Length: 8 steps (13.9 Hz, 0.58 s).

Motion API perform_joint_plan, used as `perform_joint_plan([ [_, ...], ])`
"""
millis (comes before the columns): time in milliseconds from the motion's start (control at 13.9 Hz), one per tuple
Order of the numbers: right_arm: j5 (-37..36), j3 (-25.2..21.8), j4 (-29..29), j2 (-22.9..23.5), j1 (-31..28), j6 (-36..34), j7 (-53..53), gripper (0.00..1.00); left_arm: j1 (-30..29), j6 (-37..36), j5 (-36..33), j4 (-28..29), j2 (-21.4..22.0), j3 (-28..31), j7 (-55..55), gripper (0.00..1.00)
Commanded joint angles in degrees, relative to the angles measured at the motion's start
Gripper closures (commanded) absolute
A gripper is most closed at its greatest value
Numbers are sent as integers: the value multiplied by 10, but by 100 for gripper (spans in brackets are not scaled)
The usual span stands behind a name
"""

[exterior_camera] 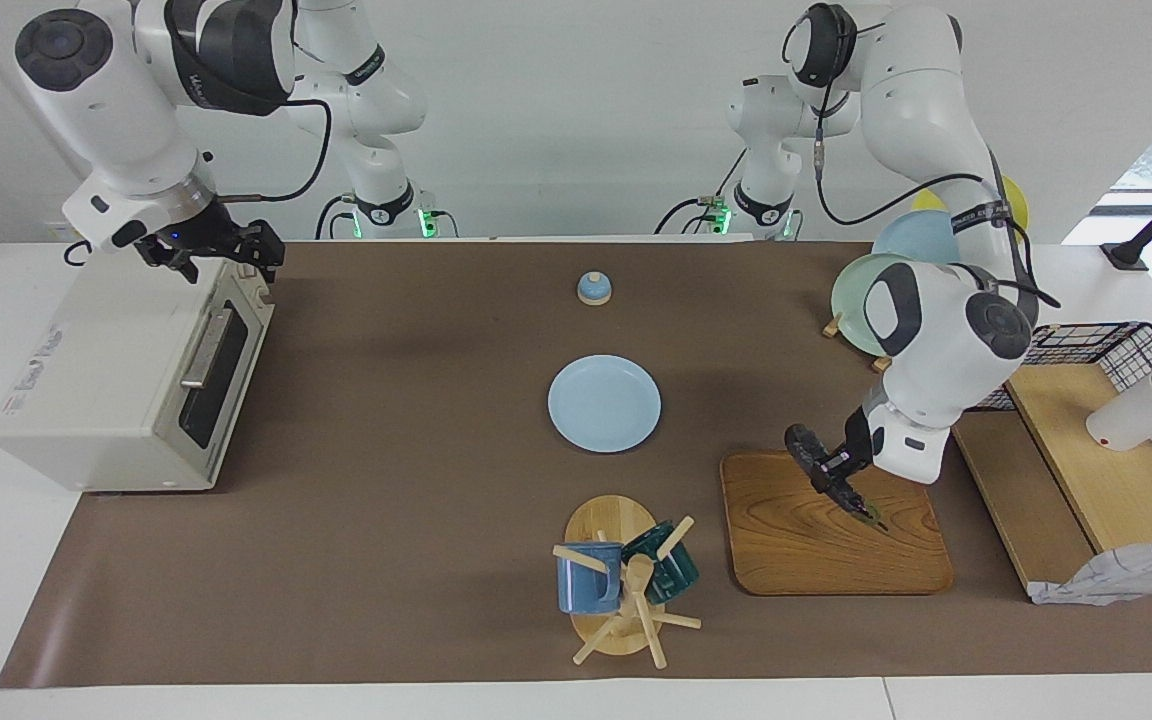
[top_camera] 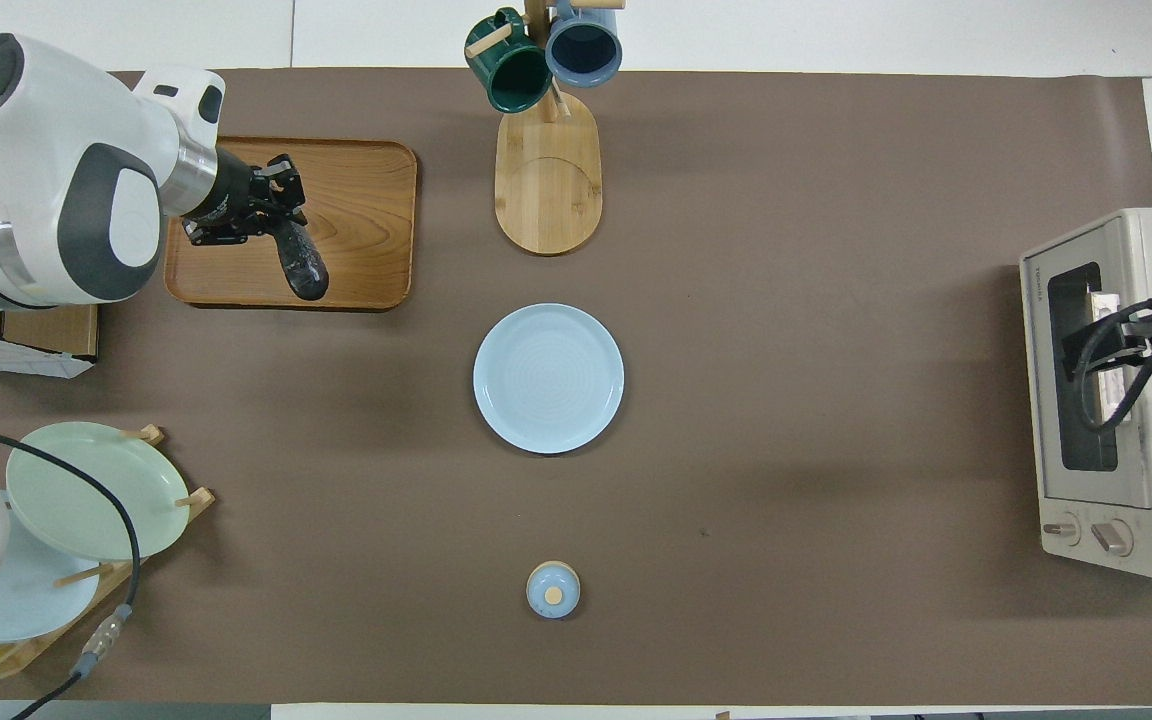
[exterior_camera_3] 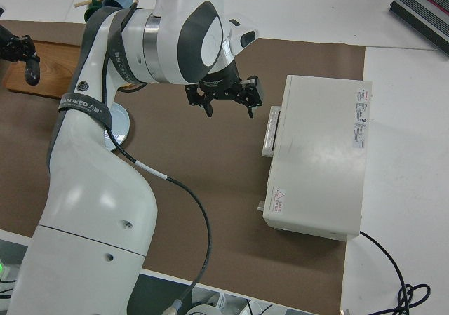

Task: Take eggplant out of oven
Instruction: 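Lower the eggplant onto the wooden tray with the left gripper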

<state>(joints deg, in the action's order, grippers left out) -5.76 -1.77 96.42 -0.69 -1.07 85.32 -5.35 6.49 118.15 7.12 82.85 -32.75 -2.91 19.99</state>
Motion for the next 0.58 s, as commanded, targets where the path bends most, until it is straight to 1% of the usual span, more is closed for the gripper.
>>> perform_joint_plan([
  [0,8,-2,-13,3,-7,-6,-9,0,-10,-20,-38,-45,-40,-2,-97,100],
  [72,13,-2,-13,3,-6,-2,1,0,-8,-17,-59,-32,-39,-2,-127,100],
  [144,24,-4,-13,2,-6,15,14,0,-10,-14,-65,-17,-36,-3,-154,100],
  [216,29,-10,-13,2,-6,26,18,0,-10,-14,-62,-16,-35,-3,-164,100],
  [433,40,-18,-13,2,-6,30,19,0,-9,-13,-64,-14,-34,-2,-167,100],
  [505,43,-24,-13,2,-7,32,16,0,-9,-13,-64,-14,-34,-2,-168,1],
])
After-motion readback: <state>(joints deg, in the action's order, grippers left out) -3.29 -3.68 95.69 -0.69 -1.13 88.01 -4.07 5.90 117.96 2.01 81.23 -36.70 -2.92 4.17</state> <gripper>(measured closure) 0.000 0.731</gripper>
